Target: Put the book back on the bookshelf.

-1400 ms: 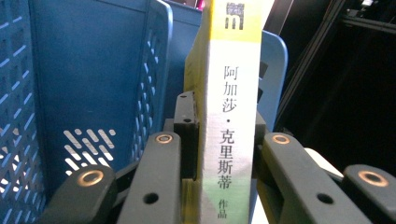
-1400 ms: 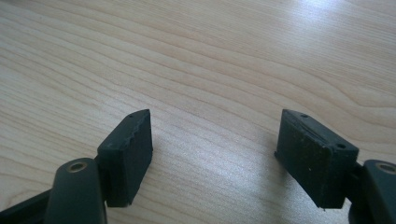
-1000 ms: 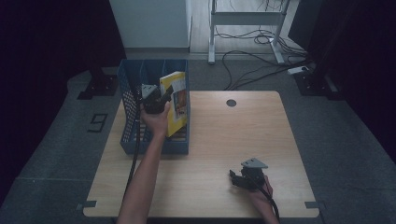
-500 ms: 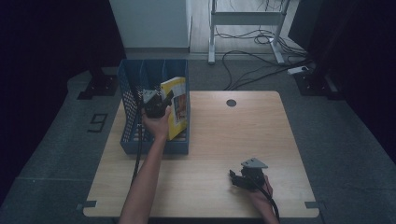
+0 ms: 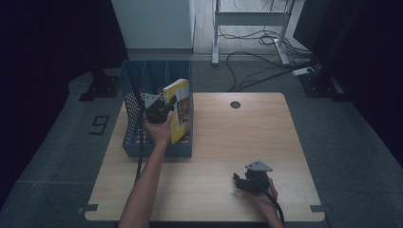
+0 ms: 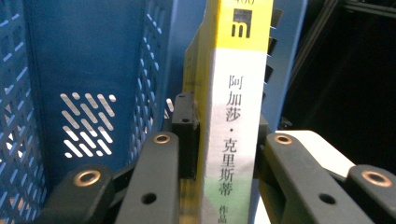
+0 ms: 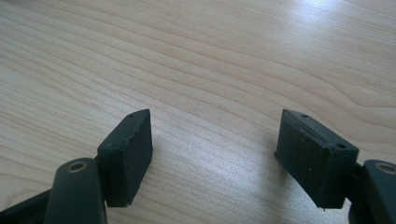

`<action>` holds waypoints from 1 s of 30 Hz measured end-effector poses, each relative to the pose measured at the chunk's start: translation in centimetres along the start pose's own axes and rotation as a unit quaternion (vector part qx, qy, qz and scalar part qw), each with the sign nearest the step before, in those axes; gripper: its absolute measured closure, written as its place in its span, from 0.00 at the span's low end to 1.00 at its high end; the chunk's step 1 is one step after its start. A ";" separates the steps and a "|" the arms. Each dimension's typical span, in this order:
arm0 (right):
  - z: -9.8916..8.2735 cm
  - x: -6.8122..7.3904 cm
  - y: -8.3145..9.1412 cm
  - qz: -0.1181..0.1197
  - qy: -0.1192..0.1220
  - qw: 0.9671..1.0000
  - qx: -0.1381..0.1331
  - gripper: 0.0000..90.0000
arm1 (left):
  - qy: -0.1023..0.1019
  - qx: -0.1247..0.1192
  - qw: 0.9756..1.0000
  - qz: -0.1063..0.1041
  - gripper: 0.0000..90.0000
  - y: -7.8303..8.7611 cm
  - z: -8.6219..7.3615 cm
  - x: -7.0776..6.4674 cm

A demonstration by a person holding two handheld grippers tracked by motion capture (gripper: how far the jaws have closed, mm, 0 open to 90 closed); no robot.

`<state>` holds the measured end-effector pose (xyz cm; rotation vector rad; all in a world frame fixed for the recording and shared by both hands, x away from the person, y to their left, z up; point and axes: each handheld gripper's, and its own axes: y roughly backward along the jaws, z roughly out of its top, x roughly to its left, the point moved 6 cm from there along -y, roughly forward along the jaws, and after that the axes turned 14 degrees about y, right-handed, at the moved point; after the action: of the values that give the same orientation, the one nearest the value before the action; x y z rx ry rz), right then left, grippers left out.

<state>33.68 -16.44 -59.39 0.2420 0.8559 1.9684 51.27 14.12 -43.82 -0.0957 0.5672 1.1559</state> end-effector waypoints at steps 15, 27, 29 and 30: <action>0.0 0.0 0.0 0.000 -0.001 1.000 0.000 0.29 | -0.016 0.027 0.999 -0.017 0.80 2.9 -0.8 -0.2; 0.0 0.0 0.0 0.000 0.000 1.000 0.000 0.29 | -0.026 0.049 0.998 -0.022 0.78 4.4 -1.6 -0.5; 0.0 0.0 0.0 0.000 0.000 1.000 0.000 0.29 | -0.029 0.053 0.998 -0.023 0.78 4.7 -1.8 -0.6; 0.0 0.0 0.0 0.000 0.000 1.000 0.000 0.29 | -0.029 0.053 0.998 -0.022 0.78 4.8 -1.9 -0.6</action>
<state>33.68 -16.43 -59.39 0.2428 0.8553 1.9686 46.16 14.99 -44.12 0.0162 0.5706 1.0798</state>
